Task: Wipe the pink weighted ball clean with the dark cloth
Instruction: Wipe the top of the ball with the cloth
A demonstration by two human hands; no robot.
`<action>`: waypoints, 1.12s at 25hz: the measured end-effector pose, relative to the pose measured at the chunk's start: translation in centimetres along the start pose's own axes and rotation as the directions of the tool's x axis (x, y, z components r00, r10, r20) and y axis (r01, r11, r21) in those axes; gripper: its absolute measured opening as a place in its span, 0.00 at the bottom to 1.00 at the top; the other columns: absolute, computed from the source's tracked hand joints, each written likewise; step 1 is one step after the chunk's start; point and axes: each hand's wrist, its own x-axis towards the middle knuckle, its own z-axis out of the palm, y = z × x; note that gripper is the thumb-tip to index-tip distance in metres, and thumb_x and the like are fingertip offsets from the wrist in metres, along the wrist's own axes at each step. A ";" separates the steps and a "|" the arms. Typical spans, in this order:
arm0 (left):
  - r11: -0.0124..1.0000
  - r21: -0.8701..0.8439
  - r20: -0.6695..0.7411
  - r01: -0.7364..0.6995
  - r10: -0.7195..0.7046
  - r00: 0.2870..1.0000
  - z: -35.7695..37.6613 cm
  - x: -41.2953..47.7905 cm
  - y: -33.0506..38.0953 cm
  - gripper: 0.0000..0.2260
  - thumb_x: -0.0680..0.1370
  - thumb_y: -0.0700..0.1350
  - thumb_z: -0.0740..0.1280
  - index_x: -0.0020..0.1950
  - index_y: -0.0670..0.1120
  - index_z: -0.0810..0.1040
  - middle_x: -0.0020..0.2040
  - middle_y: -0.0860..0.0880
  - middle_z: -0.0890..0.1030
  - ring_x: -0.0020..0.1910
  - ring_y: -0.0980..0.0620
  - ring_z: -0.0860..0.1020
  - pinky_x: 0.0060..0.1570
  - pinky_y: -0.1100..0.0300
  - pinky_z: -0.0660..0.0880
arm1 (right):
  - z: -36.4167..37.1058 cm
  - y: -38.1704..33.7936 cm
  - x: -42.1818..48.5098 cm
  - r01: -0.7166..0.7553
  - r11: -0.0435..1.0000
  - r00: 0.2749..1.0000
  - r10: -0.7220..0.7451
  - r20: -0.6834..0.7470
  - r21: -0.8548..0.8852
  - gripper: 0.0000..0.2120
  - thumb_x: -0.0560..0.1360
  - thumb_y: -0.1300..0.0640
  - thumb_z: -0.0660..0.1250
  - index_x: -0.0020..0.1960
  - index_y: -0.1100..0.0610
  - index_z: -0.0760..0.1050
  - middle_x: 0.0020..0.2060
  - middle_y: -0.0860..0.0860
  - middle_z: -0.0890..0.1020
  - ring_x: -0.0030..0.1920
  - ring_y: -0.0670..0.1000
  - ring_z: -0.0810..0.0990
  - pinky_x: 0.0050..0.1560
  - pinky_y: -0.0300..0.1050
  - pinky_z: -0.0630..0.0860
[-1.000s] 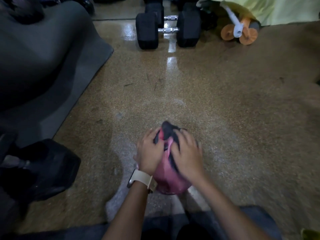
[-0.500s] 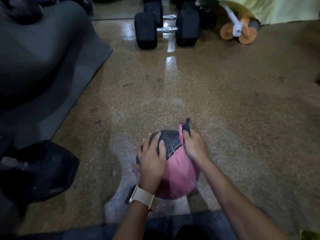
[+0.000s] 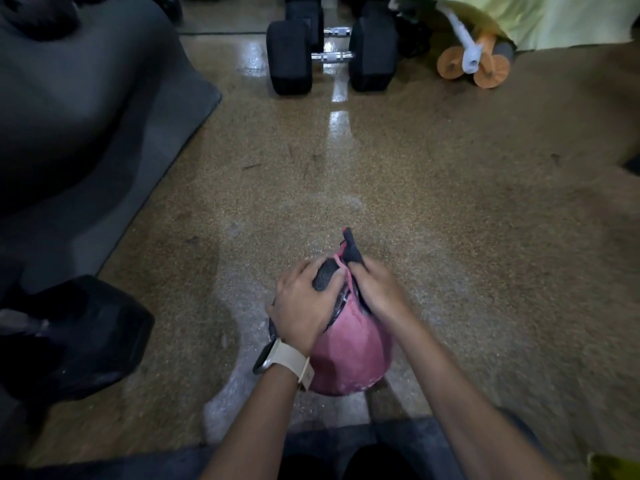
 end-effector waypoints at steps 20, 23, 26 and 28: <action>0.978 -0.171 -0.048 0.119 -0.129 0.990 -0.9 0.5 -0.2 0.13 0.76 0.65 0.60 0.59 0.68 0.76 0.56 0.56 0.85 0.57 0.46 0.82 0.56 0.49 0.79 | 1.5 -3.1 -1.6 0.094 0.927 0.992 -0.120 -0.050 -0.364 0.28 0.73 0.44 0.43 0.63 0.53 0.72 0.63 0.54 0.76 0.65 0.58 0.72 0.65 0.60 0.67; 0.963 -0.192 -0.005 0.189 -0.194 0.981 -1.0 1.5 -0.9 0.16 0.76 0.65 0.62 0.60 0.64 0.80 0.60 0.52 0.85 0.60 0.43 0.81 0.61 0.46 0.77 | 3.7 -2.0 -7.8 0.236 0.850 0.943 -0.317 -0.101 -0.470 0.25 0.77 0.46 0.46 0.71 0.50 0.67 0.72 0.50 0.69 0.74 0.54 0.63 0.71 0.59 0.58; 0.967 -0.208 0.005 0.145 -0.147 0.989 -1.2 1.4 -1.1 0.16 0.78 0.61 0.64 0.63 0.59 0.82 0.63 0.52 0.84 0.62 0.45 0.81 0.62 0.49 0.76 | 3.0 0.2 -9.1 0.335 0.834 0.911 -0.405 -0.074 -0.438 0.24 0.79 0.47 0.47 0.72 0.50 0.65 0.74 0.49 0.66 0.74 0.52 0.61 0.73 0.56 0.55; 0.984 -0.149 -0.055 0.092 -0.101 0.993 -1.0 0.3 -0.9 0.17 0.81 0.57 0.62 0.66 0.55 0.81 0.67 0.50 0.81 0.67 0.43 0.78 0.67 0.48 0.73 | 1.8 -0.5 -4.3 0.177 0.935 0.973 -0.213 -0.088 -0.307 0.23 0.77 0.46 0.44 0.62 0.51 0.73 0.64 0.53 0.76 0.66 0.56 0.72 0.67 0.59 0.67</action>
